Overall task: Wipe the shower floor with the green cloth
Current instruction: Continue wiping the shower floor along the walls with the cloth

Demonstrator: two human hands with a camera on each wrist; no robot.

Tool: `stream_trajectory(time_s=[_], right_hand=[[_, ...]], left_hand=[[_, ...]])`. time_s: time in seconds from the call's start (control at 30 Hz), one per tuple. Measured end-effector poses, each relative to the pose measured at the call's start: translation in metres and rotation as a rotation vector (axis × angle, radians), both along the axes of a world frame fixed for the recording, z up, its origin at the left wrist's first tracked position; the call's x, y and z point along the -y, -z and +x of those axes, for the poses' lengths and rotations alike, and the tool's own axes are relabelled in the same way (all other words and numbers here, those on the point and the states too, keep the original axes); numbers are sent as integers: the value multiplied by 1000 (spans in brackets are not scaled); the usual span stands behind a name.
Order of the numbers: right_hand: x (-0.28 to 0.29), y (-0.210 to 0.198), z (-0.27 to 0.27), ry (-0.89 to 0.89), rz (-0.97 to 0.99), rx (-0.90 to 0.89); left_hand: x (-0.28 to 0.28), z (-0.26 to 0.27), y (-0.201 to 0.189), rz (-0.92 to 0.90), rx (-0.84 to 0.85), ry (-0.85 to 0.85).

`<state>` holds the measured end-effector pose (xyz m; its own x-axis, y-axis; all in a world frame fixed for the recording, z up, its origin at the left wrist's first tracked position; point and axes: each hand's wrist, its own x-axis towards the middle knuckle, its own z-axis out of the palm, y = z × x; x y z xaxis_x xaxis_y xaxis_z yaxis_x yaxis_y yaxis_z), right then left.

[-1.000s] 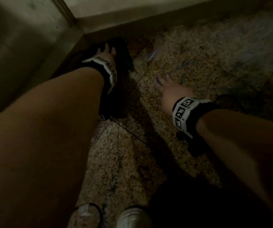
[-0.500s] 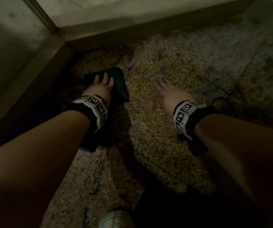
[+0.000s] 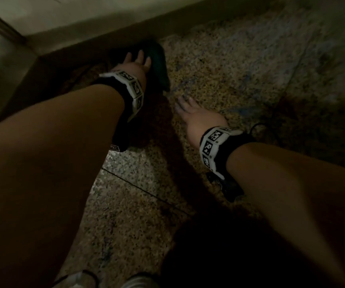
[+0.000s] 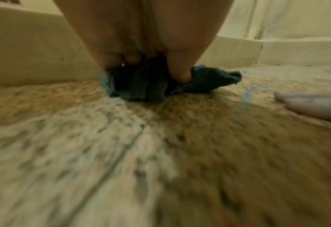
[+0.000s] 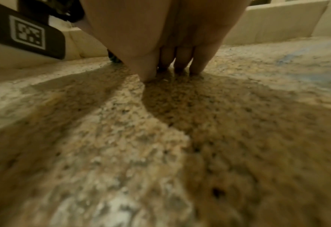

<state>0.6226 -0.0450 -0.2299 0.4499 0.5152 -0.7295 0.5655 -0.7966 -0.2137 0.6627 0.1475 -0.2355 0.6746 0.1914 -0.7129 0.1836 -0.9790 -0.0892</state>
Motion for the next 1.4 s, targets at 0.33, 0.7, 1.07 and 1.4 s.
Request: stream_trajectory(time_s=[0.33,0.7,1.07,1.4], right_hand=[[16,-8,-8,21,116,45],[50,3,-10,65,85,121],[48,-2,0,73,65,19],[70,-23,-3,70,-31,74]], left_hand=[[22,-74,9,-102,-77,38],[38,-31,-2,-15,-58,87],[68,0,-17,21,-64,43],[90,-88,-13,-136,-71,143]])
